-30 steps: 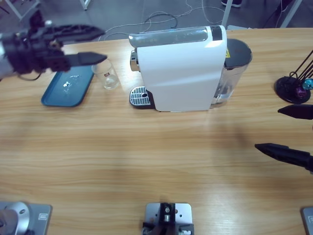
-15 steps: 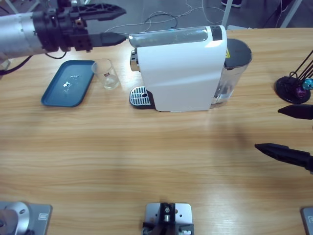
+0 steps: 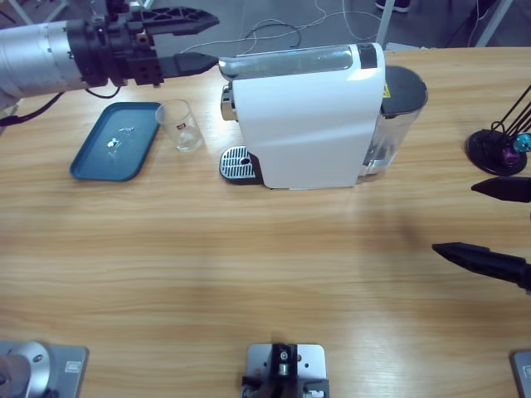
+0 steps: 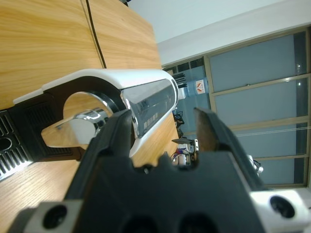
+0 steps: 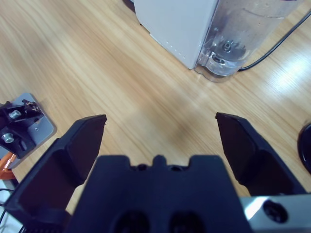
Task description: Pour coffee
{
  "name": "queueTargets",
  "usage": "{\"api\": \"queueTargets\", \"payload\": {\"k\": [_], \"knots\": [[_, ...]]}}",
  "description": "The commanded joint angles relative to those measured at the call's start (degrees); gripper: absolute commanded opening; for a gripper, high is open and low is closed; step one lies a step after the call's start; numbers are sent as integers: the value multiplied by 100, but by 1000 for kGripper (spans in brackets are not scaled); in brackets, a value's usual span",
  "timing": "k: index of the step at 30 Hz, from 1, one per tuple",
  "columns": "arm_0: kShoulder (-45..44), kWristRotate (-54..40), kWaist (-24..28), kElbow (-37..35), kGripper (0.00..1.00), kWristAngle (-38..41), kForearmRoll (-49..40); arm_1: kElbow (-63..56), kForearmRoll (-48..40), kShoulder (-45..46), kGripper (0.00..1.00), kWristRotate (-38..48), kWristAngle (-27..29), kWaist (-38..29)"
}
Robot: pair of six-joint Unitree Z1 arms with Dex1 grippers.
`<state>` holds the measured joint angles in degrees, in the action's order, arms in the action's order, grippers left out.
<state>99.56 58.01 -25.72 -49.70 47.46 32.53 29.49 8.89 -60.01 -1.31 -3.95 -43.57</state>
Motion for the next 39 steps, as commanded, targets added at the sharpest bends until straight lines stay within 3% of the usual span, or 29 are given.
{"api": "queueTargets", "payload": {"k": [1, 3, 5, 14, 17, 18, 19, 21, 22, 39], "knots": [[371, -51, 85, 366, 536, 44, 34, 13, 69, 60, 1000, -36, 117, -37], [348, -60, 111, 447, 549, 68, 34, 13, 69, 53, 1000, -36, 131, -37], [315, -60, 111, 478, 656, 83, 43, 13, 69, 50, 1000, -36, 131, -37], [292, 31, -94, 141, 644, 114, 43, 13, 69, 42, 1000, -36, 140, -37], [413, 95, -275, -24, 578, 98, 43, 13, 69, 42, 1000, -36, 140, -39], [450, 118, -319, -84, 503, 97, 43, 13, 69, 42, 1000, -36, 140, -39], [473, 123, -346, -128, 397, 97, 43, 13, 69, 42, 1000, -36, 140, -39], [492, 116, -355, -175, 48, 105, 43, 13, 69, 42, 1000, -36, 140, -41], [482, 88, -355, -186, 0, 109, 43, 13, 69, 42, 1000, -36, 140, -39], [-731, -238, -284, -170, 0, 35, -144, 4, 69, 60, 1000, -36, 246, -39]]}}
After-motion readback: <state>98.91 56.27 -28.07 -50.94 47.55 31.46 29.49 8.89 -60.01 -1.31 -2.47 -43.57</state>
